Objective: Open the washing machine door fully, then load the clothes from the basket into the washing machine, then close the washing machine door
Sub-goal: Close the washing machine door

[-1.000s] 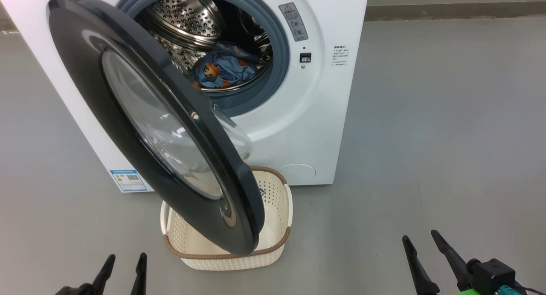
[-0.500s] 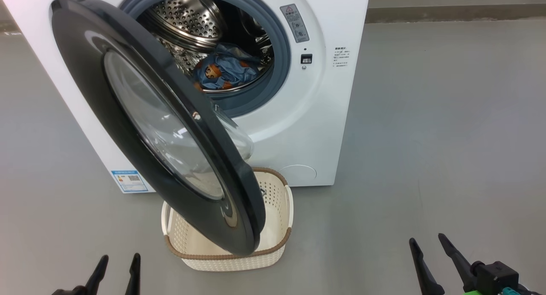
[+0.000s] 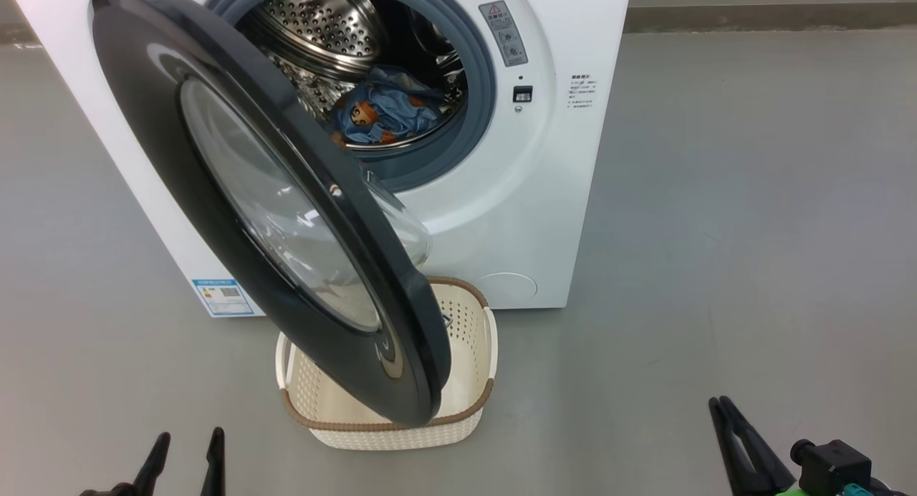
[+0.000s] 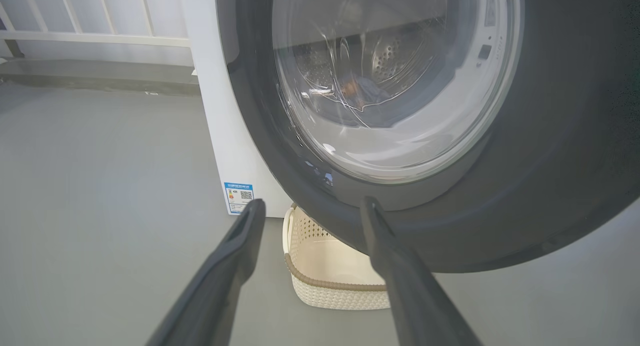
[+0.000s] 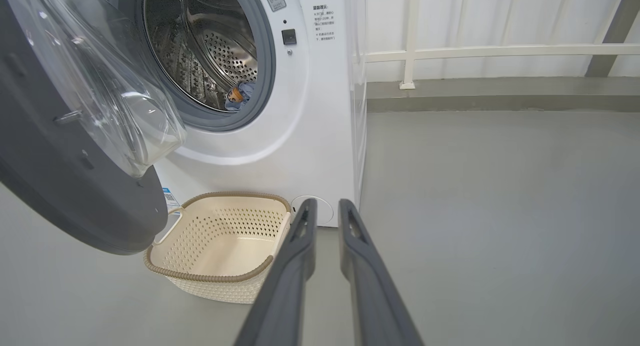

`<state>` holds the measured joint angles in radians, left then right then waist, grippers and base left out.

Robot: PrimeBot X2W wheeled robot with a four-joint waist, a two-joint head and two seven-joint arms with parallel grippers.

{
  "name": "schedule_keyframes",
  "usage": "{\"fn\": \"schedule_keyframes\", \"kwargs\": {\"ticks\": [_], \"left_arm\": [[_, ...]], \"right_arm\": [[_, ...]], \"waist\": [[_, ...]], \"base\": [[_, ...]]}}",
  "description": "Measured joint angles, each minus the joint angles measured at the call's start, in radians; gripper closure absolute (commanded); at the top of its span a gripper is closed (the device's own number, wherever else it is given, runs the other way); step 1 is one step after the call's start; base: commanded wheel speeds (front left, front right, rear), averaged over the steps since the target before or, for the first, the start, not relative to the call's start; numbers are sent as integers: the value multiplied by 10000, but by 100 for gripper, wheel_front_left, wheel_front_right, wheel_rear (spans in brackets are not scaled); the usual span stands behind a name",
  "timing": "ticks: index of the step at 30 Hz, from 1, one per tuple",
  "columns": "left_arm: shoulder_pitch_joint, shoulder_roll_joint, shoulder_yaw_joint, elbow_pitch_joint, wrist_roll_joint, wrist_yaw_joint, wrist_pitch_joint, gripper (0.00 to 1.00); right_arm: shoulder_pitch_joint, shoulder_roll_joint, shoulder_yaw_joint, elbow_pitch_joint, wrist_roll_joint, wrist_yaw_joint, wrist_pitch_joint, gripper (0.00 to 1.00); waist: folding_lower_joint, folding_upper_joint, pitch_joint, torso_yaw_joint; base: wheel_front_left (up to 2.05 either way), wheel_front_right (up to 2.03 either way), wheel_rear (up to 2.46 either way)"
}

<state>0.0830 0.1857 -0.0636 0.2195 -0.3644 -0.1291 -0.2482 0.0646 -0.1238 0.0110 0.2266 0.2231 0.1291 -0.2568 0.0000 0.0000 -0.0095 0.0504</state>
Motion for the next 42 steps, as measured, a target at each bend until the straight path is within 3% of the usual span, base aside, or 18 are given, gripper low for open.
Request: {"fn": "schedule_keyframes", "kwargs": {"ticks": [7, 15, 21, 29, 36, 42], "left_arm": [[1, -109, 21, -10, 92, 0, 0, 0], [2, -134, 107, -40, 90, 0, 0, 0], [2, -215, 105, -94, 88, 0, 0, 0], [-22, -408, -153, -153, 88, 0, 0, 0], [-79, -431, -504, -178, 79, 0, 0, 0], [-314, -435, -702, -268, 50, 0, 0, 0]], "right_arm": [[-9, 38, -36, -228, -17, 0, 0, 100], [-642, 46, 251, -1741, -17, 0, -2, 100], [-1823, 19, 1434, -2978, -13, 0, -4, 100], [-3933, 196, 3801, -4151, 276, 0, -6, 100], [-4219, 355, 5877, -3386, 811, 2, -4, 100], [-4086, 412, 6677, -2201, 1175, 2, -4, 100]], "waist": [[0, 0, 42, 31], [0, 0, 22, 61], [0, 0, -18, 180], [-1, 0, -43, 536], [0, 0, -34, 1066], [0, 0, 37, 1535]], "base": [[0, 0, 0], [0, 0, 0], [0, 0, 0], [0, 0, 0], [0, 0, 0], [0, 0, 0]]}}
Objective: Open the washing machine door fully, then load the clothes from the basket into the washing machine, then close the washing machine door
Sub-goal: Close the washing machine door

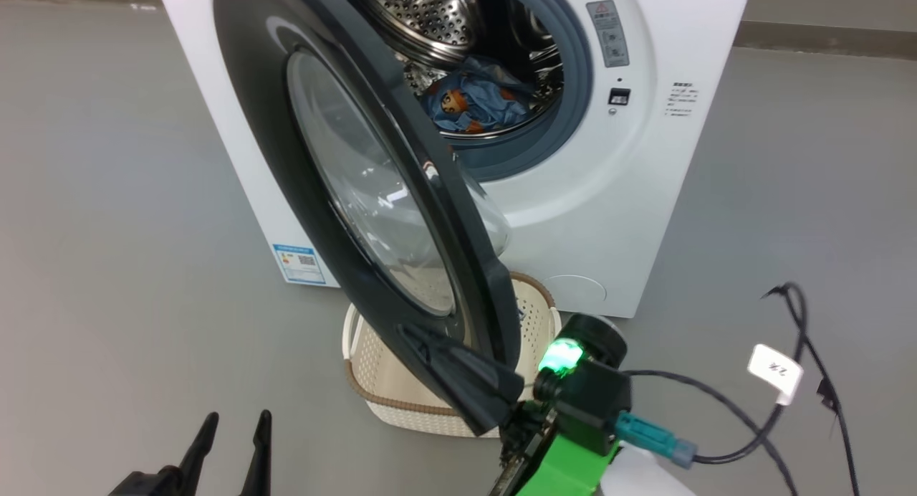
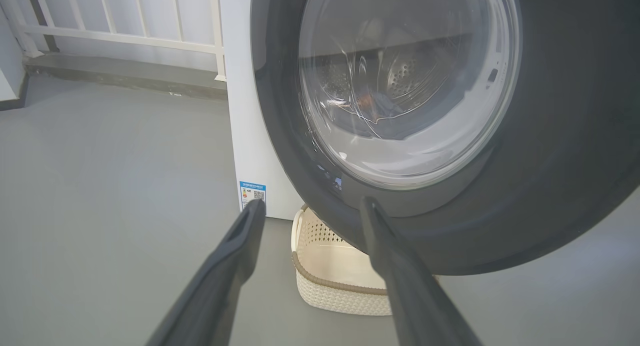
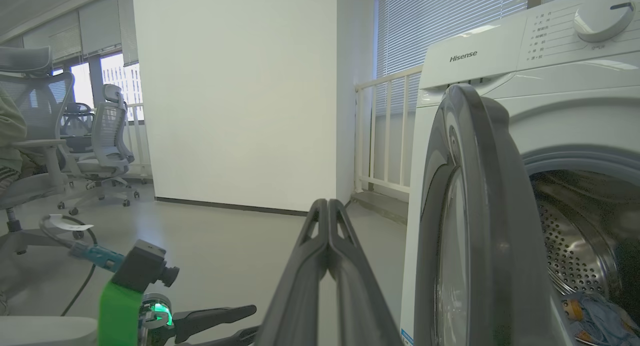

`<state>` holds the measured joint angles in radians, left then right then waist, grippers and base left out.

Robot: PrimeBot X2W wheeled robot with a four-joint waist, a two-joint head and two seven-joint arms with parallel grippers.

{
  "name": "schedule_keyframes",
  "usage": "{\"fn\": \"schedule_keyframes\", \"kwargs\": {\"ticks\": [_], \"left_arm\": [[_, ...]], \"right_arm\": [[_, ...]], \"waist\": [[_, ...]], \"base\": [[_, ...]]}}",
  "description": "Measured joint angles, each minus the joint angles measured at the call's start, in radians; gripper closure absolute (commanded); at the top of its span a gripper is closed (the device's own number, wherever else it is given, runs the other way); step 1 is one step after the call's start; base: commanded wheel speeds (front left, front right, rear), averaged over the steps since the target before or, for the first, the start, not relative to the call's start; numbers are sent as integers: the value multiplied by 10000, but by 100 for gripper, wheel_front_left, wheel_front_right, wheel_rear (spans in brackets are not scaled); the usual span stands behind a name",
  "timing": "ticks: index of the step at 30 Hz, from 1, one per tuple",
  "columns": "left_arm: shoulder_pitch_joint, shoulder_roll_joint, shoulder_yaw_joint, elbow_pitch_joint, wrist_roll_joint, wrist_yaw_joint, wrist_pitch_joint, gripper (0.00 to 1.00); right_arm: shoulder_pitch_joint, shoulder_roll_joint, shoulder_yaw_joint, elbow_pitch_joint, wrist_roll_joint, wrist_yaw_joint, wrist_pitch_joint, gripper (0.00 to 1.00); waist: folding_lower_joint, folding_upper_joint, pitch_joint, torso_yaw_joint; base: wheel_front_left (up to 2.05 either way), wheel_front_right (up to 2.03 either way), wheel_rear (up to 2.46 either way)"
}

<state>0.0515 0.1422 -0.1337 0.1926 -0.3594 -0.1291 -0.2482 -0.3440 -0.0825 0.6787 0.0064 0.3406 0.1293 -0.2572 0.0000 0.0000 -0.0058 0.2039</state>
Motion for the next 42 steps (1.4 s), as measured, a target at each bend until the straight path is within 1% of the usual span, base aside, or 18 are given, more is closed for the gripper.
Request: {"fn": "schedule_keyframes", "kwargs": {"ticks": [2, 8, 18, 27, 38, 42], "left_arm": [[1, 2, -65, -21, -46, 0, 0, 0], [-2, 0, -174, -113, -90, 0, 0, 0], [-153, 2, -196, -224, -144, 0, 0, 0], [-344, 0, -236, -282, -178, 0, 0, 0], [-477, -13, -215, -322, -242, 0, 0, 0], [-605, -59, -196, -422, -242, 0, 0, 0]], "right_arm": [[10, 4, 173, 405, 63, 0, 0, 100], [235, 40, 169, 1127, 148, 0, 0, 100], [434, 107, -322, 1952, 150, 0, 2, 100], [429, 105, -803, 2203, 148, 0, 2, 100], [327, 127, -1371, 2178, 146, 4, 2, 100], [66, 92, -1576, 2125, 144, 4, 2, 100]], "waist": [[0, 0, 50, 99], [0, 0, 232, 249], [0, 0, 475, 205], [0, 0, 773, 164], [0, 0, 1274, 143], [0, 0, 1508, 111]], "base": [[0, 0, 0], [0, 0, 0], [0, 0, 0], [0, 0, 0], [0, 0, 0], [0, 0, 0]]}}
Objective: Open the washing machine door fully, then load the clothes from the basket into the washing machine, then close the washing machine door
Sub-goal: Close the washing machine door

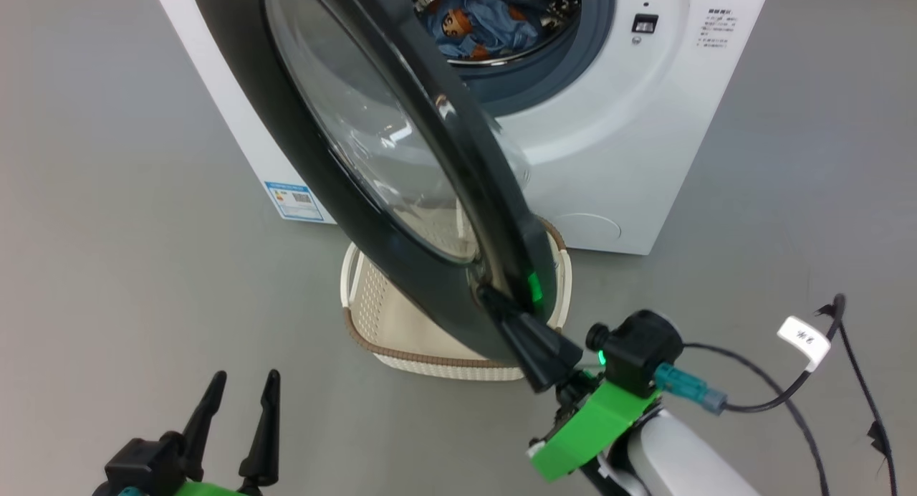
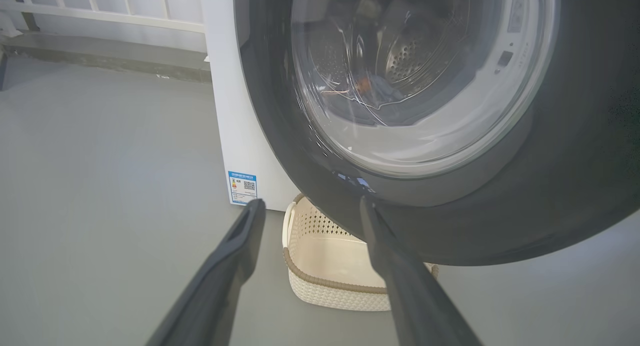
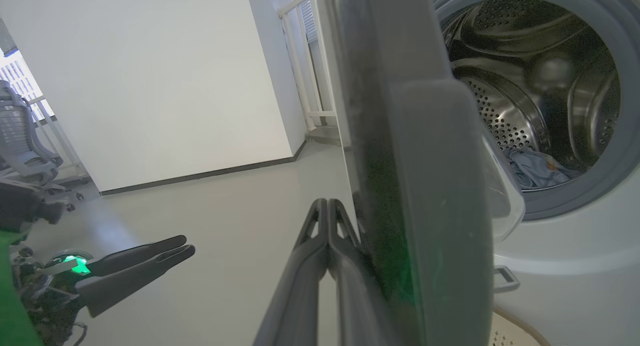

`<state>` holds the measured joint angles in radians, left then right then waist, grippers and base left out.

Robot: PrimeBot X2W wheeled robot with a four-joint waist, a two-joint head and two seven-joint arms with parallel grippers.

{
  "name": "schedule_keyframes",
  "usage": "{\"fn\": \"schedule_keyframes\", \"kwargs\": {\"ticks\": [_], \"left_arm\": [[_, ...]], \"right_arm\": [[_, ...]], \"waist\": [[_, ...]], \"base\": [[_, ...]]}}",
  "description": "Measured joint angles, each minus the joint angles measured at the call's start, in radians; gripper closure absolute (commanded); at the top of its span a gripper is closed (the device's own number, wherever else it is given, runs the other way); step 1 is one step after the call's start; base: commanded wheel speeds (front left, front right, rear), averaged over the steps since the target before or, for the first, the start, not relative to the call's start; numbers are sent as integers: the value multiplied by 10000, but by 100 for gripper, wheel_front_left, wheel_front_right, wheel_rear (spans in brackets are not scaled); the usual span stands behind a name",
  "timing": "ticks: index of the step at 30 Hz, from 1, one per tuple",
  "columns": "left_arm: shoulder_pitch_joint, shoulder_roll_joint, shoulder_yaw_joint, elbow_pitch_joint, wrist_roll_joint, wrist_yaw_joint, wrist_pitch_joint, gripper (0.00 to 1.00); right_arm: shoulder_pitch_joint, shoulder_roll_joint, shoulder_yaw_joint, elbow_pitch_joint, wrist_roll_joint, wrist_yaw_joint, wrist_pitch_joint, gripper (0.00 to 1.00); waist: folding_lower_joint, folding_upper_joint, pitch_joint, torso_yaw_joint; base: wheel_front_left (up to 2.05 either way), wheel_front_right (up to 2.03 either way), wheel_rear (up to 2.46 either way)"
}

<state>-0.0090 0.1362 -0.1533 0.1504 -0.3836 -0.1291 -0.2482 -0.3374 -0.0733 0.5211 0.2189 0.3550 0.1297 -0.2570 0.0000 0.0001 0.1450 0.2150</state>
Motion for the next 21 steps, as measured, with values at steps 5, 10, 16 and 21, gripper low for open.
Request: {"fn": "schedule_keyframes", "kwargs": {"ticks": [5, 10, 16, 21], "left_arm": [[-180, -31, -4, -86, 0, 0, -2, 0], [-353, -113, 15, -174, 0, 0, -2, 0], [-427, -265, 46, -270, 0, 0, -69, 0], [-649, -324, 38, -453, 0, 0, -71, 0]], "right_arm": [[-360, -155, -403, -100, -31, 0, 0, 100], [-728, -293, -721, -184, -102, 0, 0, 100], [-1174, -481, -1072, -297, -107, 0, 0, 100], [-1651, -625, -1386, -418, -194, 0, -2, 100]], "waist": [[1, 0, 332, -35], [0, 0, 692, -57], [0, 0, 1133, -77], [0, 0, 1553, -89]], "base": [[0, 0, 0], [0, 0, 0], [0, 0, 0], [0, 0, 0]]}}
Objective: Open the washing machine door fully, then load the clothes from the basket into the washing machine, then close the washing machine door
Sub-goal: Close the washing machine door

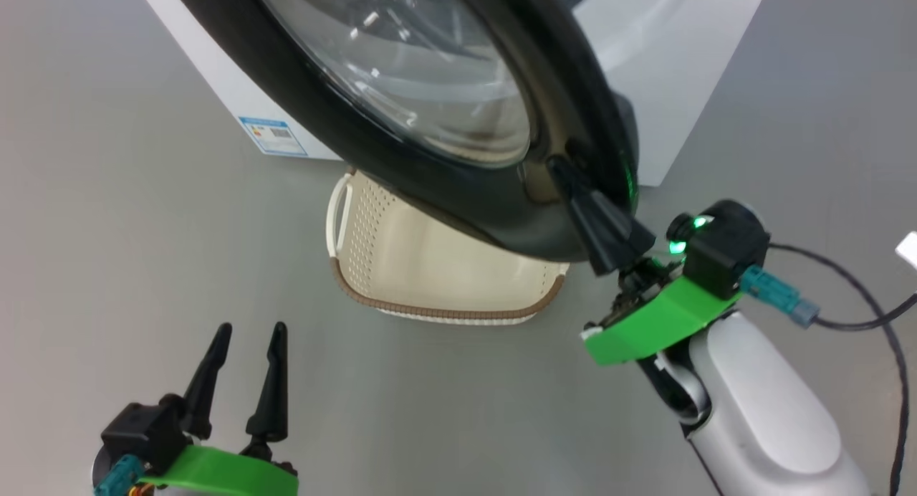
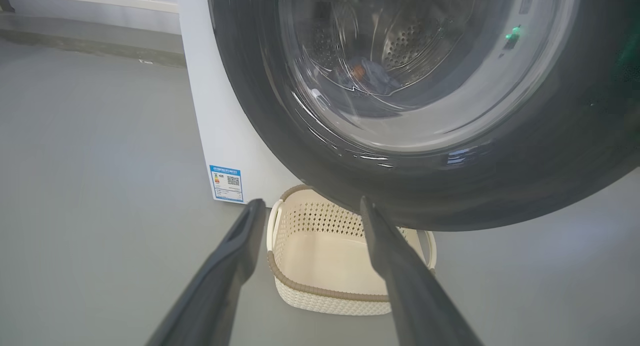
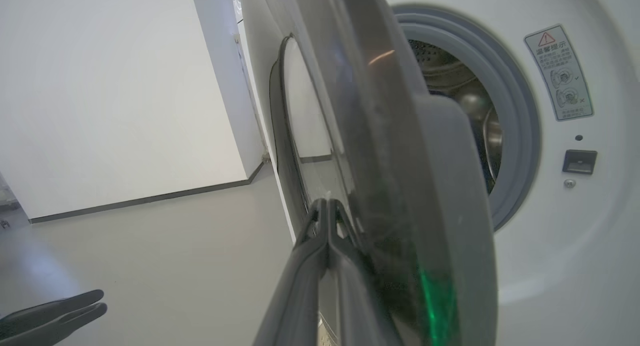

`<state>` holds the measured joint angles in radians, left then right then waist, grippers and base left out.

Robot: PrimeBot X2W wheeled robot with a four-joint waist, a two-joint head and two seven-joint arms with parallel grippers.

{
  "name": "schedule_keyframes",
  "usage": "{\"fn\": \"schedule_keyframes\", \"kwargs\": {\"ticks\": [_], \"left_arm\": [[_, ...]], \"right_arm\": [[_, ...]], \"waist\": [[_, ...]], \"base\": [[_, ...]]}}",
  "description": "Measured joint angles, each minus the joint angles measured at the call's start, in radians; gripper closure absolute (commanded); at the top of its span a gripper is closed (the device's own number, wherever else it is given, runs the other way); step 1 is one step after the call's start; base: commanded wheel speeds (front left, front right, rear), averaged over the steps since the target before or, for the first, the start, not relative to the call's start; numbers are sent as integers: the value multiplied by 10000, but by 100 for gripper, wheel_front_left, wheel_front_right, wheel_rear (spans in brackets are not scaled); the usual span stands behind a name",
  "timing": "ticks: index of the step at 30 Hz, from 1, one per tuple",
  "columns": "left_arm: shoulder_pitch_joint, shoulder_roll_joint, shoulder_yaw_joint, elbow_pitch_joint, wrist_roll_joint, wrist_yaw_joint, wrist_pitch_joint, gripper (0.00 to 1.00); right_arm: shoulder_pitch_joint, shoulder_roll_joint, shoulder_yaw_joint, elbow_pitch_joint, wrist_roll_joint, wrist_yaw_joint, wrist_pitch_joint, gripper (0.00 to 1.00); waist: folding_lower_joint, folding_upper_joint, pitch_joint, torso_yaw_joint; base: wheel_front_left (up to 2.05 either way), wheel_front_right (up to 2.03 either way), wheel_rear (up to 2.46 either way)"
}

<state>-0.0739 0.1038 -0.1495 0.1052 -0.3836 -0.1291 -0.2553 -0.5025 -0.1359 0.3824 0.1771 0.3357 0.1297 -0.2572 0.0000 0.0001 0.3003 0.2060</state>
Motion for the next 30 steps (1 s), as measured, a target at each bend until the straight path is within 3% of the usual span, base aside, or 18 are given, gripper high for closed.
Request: {"fn": "schedule_keyframes", "kwargs": {"ticks": [21, 30], "left_arm": [[-974, -443, -629, -675, 90, 0, 0, 0], [-1135, -573, -953, -779, 84, 0, 0, 0]], "right_arm": [[-2602, -1009, -727, 23, -268, 6, -2, 100], [-3861, -1597, -844, 445, -337, 6, -2, 100]], "waist": [[0, 0, 1807, 5], [0, 0, 2396, 367]], "base": [[0, 0, 0], [0, 0, 0]]}}
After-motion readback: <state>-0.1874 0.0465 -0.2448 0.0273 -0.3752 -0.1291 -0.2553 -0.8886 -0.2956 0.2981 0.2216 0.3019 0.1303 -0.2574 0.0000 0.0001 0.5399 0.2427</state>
